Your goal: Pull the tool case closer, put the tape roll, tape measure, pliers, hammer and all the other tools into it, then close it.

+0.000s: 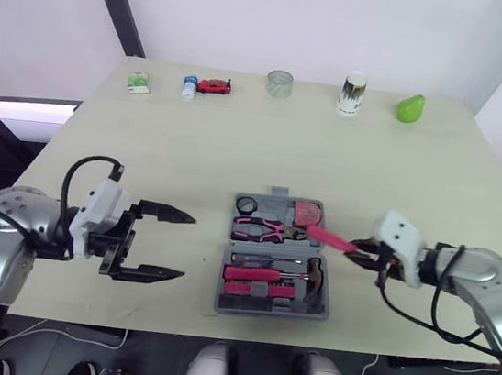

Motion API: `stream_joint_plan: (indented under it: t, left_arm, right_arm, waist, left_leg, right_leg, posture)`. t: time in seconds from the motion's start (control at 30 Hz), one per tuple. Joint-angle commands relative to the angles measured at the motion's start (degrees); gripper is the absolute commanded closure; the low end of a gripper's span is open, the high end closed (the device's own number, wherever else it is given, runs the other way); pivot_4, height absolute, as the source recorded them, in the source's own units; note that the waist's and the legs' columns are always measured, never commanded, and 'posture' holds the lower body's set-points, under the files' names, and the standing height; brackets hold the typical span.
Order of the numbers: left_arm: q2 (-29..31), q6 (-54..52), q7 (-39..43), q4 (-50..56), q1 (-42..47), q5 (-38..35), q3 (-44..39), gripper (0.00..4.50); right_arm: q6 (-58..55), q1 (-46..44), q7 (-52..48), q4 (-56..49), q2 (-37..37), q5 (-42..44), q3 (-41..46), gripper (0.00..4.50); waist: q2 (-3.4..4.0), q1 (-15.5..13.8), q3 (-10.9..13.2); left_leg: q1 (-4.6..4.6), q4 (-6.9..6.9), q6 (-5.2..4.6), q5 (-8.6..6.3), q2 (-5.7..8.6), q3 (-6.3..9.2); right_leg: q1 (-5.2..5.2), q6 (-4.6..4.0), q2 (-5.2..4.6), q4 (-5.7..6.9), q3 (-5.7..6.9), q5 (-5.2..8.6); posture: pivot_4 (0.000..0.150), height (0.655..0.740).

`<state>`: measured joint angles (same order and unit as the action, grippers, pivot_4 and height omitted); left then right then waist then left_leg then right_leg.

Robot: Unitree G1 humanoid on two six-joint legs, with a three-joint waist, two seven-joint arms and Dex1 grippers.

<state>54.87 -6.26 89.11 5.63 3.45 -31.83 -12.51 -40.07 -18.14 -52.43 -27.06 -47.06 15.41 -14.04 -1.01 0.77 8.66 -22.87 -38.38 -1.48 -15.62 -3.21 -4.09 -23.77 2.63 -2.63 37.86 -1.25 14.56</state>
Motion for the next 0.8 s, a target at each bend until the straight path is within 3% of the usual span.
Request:
stream_joint_plan:
  t: [0.03,0.17,0.37,0.6,0.8]
  left_arm:
    - [1.9,4.9,3.4,-0.7,-2.0,-0.1,0.9,0.00]
    - [4.2,9.3,3.4,-2.3,-3.6,-0.1,2.8,0.00]
    - [3.0,10.6,3.4,0.8,-7.8,-5.1,1.0,0.00]
    - [1.5,5.4,3.3,1.7,-7.6,-11.2,-1.4,0.00]
    - [3.8,8.5,3.4,0.1,-8.7,-9.8,-0.2,0.00]
  right_arm:
    - [-1.3,-4.6,-1.9,-2.5,-0.2,-2.8,-6.1,4.14]
    - [-2.7,-8.3,-2.8,-2.5,1.5,-4.5,-11.2,4.14]
    - [-7.6,-14.1,-5.7,-6.1,5.3,-6.0,-21.8,4.14]
    - [-10.8,-17.7,-5.5,-5.1,7.0,-9.4,-28.3,4.14]
    - [-15.6,-18.2,-3.6,-5.3,8.6,-10.4,-30.5,4.14]
  waist:
    - [-0.03,0.1,0.0]
    - [-0.10,0.0,0.1]
    - [-0.17,0.0,0.1]
    - [-0.21,-0.1,0.1]
    - [-0.21,0.0,0.1]
  left_leg:
    - [0.00,-0.01,0.00,0.00,0.00,-0.02]
    - [-0.03,-0.01,0.00,0.00,-0.01,-0.01]
    - [-0.06,-0.02,0.00,0.00,-0.04,-0.01]
    - [-0.08,-0.06,0.00,0.00,-0.04,0.00]
    - [-0.08,-0.05,0.00,0.00,-0.04,0.02]
  right_leg:
    - [0.00,0.00,0.00,0.00,-0.01,0.00]
    - [-0.04,-0.02,-0.01,0.01,0.00,0.01]
    - [-0.07,-0.02,-0.04,0.02,0.03,0.01]
    - [-0.06,-0.06,-0.05,0.05,0.11,0.03]
    - [-0.08,-0.05,-0.04,0.08,0.14,0.02]
  posture:
    - [0.150,0.7400]
    - [0.150,0.7400]
    - [0.150,0.7400]
    - [0.150,0.7400]
    - [0.150,0.7400]
